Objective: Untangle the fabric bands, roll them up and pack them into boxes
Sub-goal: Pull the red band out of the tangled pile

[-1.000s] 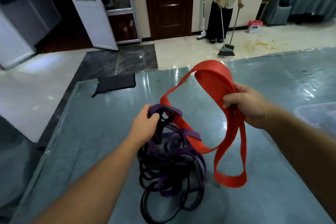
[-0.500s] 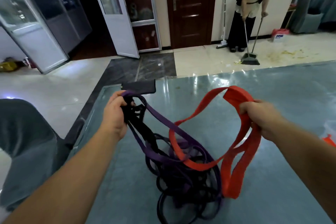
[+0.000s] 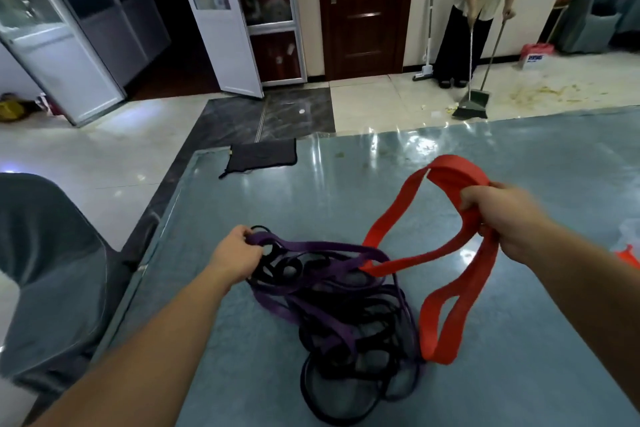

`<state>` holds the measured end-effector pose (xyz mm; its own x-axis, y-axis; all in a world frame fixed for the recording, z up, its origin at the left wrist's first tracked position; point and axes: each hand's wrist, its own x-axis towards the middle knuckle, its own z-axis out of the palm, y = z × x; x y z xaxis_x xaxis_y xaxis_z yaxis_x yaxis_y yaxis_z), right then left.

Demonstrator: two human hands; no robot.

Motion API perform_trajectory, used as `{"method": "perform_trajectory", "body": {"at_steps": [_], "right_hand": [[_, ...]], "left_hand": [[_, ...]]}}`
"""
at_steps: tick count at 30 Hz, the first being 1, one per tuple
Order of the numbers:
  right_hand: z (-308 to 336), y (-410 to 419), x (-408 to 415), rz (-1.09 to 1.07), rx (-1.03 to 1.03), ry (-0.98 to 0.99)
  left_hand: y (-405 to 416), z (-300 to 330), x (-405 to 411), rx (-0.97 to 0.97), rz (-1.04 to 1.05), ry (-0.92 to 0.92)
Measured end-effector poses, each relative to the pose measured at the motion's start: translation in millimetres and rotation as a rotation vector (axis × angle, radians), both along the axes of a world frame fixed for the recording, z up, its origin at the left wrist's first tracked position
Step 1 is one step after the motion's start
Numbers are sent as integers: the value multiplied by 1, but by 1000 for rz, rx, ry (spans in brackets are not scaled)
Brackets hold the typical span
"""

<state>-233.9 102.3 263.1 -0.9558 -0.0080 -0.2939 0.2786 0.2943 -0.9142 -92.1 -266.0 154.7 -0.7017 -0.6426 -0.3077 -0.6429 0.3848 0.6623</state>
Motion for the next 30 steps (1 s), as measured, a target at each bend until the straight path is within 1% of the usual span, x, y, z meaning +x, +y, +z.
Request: {"method": "perform_trajectory", "body": {"at_steps": [4,6,12,15,21,24,28,30], "right_hand": [[5,-5,3,72,-63,48],[9,-7,7,113,-73,71],[16,-16,14,209,-118,86],[15,-17,13,246,-126,80],[12,-18,13,339,-173,79],[6,-15,12,315,-187,71],[0,-10,9,287,-211,50],[-2,-8,6,261,-199,46]], "left_hand": [[6,-32,3,-231,-129,-282],[11,-46,0,-303,-189,-336],[60,-72,-38,-232,-564,-230],[88,-90,-63,-263,-692,-184],[123,-117,-98,-388,-773,-224],[124,-133,-104,-468,-803,-238],[122,-143,-107,-677,-893,-329],[122,-144,-106,-675,-902,-346]]}}
